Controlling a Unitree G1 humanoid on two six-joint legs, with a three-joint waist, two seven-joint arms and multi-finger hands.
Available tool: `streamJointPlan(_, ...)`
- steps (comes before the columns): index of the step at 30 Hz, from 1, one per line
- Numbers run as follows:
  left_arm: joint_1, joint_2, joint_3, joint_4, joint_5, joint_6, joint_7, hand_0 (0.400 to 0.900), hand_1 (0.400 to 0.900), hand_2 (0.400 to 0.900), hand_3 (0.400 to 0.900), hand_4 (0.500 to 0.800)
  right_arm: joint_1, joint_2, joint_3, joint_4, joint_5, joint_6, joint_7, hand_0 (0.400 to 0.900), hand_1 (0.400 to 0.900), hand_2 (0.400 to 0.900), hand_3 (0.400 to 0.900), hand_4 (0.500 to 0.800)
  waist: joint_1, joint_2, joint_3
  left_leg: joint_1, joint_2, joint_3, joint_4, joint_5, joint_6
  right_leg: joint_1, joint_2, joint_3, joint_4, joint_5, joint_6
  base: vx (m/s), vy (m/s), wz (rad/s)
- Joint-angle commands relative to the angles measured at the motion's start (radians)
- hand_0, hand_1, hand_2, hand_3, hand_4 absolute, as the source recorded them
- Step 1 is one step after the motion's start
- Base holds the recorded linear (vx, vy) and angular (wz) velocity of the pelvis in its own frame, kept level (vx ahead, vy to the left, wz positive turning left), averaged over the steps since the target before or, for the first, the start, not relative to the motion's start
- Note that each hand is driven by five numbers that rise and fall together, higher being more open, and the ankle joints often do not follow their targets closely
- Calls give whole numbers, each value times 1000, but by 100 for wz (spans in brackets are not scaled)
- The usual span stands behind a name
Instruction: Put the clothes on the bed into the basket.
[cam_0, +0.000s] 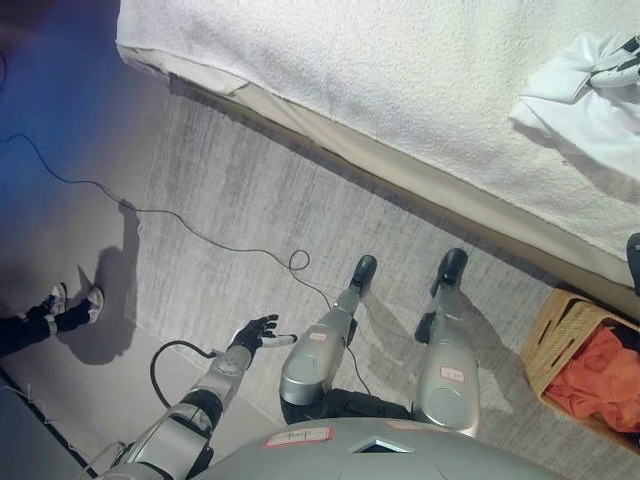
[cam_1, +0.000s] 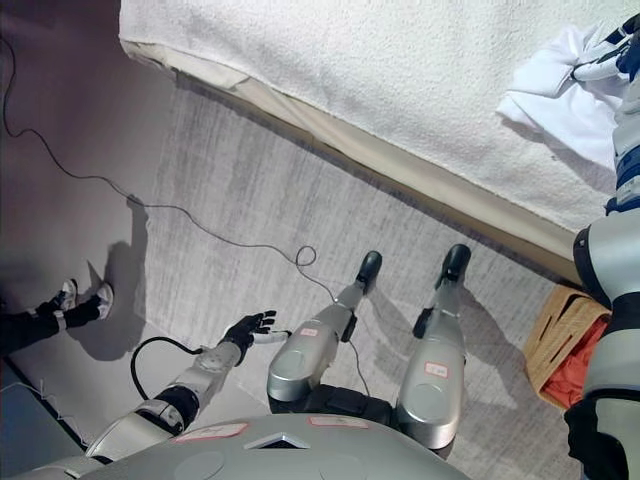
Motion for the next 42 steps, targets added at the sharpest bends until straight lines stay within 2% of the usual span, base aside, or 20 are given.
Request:
streamJointPlan(1, 20, 72, -48, 116, -14, 19, 13, 900, 900, 900, 900, 800, -28, -3, 53, 19, 40, -11, -28, 400, 400, 400, 400, 500, -19, -73, -73, 9, -23, 69, -35, -6, 19, -4, -54, 110, 145, -152, 40, 36, 41, -16)
streamJointPlan(5, 14, 70, -40, 146, -4, 24, 12, 900, 900, 900, 900, 800, -33, 12, 67, 3, 38, -10, -21, 400, 400, 400, 400, 500, -33, -104, -90, 31, -25, 93, -26, -32, 31, 16, -49, 130, 124, -139, 43, 44, 54, -41)
streamJointPlan(9, -1, 87, 5, 197, 5, 32, 12, 900, 900, 900, 900, 800, -31, 48, 83, -18, 23, -7, -10, 400, 400, 400, 400, 500, -64, -186, -135, 73, -22, 163, 5, -92, 56, 45, -33, 194, 86, -109, 54, 56, 58, -70)
streamJointPlan(11, -3, 97, 22, 209, 10, 34, 9, 900, 900, 900, 900, 800, -34, 53, 81, -12, 20, -4, -2, 400, 400, 400, 400, 500, -75, -220, -162, 101, -17, 197, 10, -116, 66, 61, -26, 221, 69, -99, 60, 46, 52, -63)
streamJointPlan(12, -3, 98, 22, 209, 10, 34, 8, 900, 900, 900, 900, 800, -34, 54, 80, -12, 20, -4, -2, 400, 400, 400, 400, 500, -74, -220, -161, 103, -17, 199, 10, -116, 66, 62, -25, 223, 68, -99, 60, 41, 48, -71)
streamJointPlan(14, 0, 112, 44, 222, 21, 34, 1, 900, 900, 900, 900, 800, -30, 54, 76, 3, 8, -3, 10, 400, 400, 400, 400, 500, -85, -262, -199, 147, -10, 245, 11, -146, 76, 81, -17, 259, 50, -85, 68, 49, 54, -80)
streamJointPlan(22, 24, 141, 89, 246, 56, 42, -9, 900, 900, 900, 900, 800, 30, 14, 35, 37, 2, -1, 45, 400, 400, 400, 400, 500, -130, -332, -281, 252, 6, 369, 7, -198, 92, 114, 23, 350, 27, -58, 93, 32, 40, -60)
streamJointPlan(24, 32, 140, 95, 249, 59, 46, -11, 900, 900, 900, 900, 800, 44, 8, 27, 41, 1, -1, 47, 400, 400, 400, 400, 500, -133, -336, -287, 269, 8, 381, 7, -205, 94, 121, 28, 360, 28, -58, 97, 31, 30, -42)
streamJointPlan(30, 66, 147, 114, 263, 88, 52, -22, 900, 900, 900, 900, 800, 109, -53, -20, 57, 13, -4, 62, 400, 400, 400, 400, 500, -178, -349, -326, 336, 5, 463, 8, -236, 110, 146, 50, 418, 23, -39, 124, -10, 47, -51)
streamJointPlan(42, 86, 154, 134, 266, 112, 60, -26, 900, 900, 900, 900, 800, 249, -142, -115, 81, 32, 3, 79, 400, 400, 400, 400, 500, -238, -326, -345, 392, -8, 555, 42, -285, 138, 163, 68, 474, 24, -15, 149, -22, 35, -31)
